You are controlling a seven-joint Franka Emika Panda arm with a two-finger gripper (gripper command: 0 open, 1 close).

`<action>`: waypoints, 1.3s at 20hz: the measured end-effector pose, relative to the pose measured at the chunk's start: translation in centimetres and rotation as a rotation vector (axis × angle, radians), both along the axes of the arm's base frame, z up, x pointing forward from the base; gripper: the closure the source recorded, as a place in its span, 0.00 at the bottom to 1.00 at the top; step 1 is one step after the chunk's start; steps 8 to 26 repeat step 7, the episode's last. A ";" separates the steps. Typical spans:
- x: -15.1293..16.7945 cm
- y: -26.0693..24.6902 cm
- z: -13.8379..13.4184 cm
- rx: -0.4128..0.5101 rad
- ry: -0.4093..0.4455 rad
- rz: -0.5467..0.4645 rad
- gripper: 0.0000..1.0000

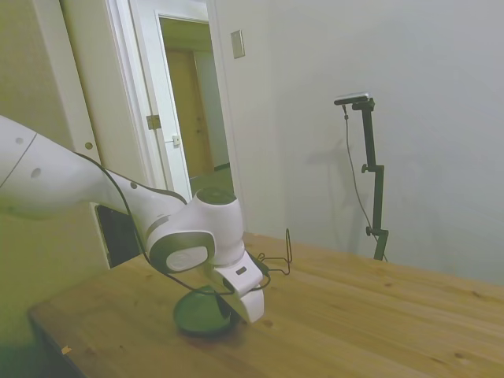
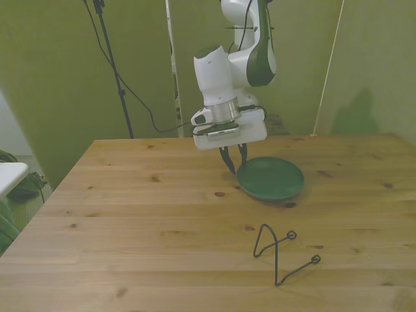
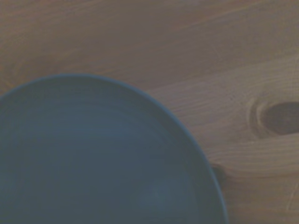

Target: Unload the plate

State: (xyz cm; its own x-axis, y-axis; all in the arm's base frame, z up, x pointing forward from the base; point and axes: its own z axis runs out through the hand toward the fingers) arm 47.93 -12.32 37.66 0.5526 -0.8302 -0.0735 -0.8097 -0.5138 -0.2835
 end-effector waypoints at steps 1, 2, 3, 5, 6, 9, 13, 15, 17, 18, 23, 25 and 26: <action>0.0 0.6 1.0 0.003 -0.007 0.016 0.00; -0.2 1.3 2.4 0.005 -0.014 0.036 0.00; -0.4 2.1 3.9 0.006 -0.021 0.054 0.00; -1.1 4.0 7.0 0.015 -0.031 0.086 0.00; -1.5 5.0 8.6 0.017 -0.036 0.095 0.00; -1.8 5.9 10.1 0.014 -0.040 0.102 0.00; -1.8 5.9 10.1 0.014 -0.040 0.102 0.00; -1.8 5.9 10.1 0.014 -0.040 0.102 0.00; -1.8 5.9 10.1 0.014 -0.040 0.102 0.00; -1.8 5.9 10.1 0.014 -0.040 0.102 0.00; -1.8 5.9 10.1 0.014 -0.040 0.102 0.00; -1.8 5.9 10.1 0.014 -0.040 0.102 0.00; -1.8 5.9 10.1 0.014 -0.040 0.102 0.00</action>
